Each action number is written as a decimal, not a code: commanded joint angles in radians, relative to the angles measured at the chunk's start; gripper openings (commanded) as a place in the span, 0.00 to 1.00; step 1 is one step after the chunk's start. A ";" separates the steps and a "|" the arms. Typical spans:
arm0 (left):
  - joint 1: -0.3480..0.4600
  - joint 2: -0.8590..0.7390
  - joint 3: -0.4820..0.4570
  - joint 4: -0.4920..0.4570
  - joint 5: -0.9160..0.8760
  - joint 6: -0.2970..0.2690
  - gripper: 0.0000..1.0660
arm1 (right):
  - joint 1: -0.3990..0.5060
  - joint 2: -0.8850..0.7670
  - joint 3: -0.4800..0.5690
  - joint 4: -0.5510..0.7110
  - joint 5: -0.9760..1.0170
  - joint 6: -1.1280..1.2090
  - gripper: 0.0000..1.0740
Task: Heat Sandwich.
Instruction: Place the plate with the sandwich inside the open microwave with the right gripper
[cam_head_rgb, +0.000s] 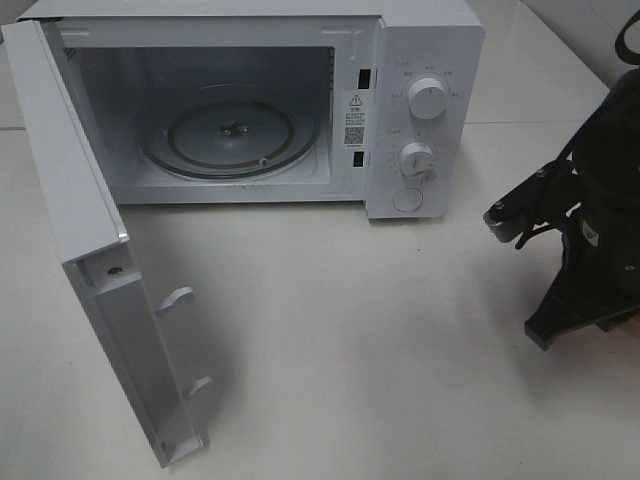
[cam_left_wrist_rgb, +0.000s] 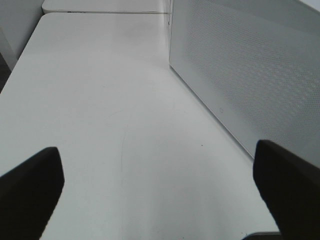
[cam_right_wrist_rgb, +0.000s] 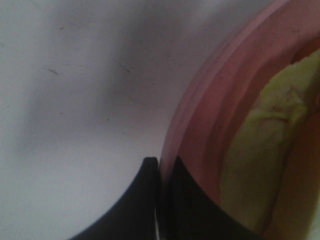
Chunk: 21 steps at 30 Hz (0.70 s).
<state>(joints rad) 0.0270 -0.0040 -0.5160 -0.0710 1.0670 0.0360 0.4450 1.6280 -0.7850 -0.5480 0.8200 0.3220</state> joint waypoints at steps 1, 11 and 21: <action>0.002 -0.019 0.000 -0.001 0.001 -0.005 0.92 | 0.042 -0.033 0.001 -0.017 0.048 0.007 0.00; 0.002 -0.019 0.000 -0.001 0.001 -0.005 0.92 | 0.155 -0.076 0.013 -0.017 0.103 0.002 0.00; 0.002 -0.019 0.000 -0.001 0.001 -0.005 0.92 | 0.262 -0.184 0.064 0.010 0.121 -0.010 0.00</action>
<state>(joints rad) 0.0270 -0.0040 -0.5160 -0.0710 1.0670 0.0360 0.7010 1.4570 -0.7250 -0.5190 0.9230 0.3170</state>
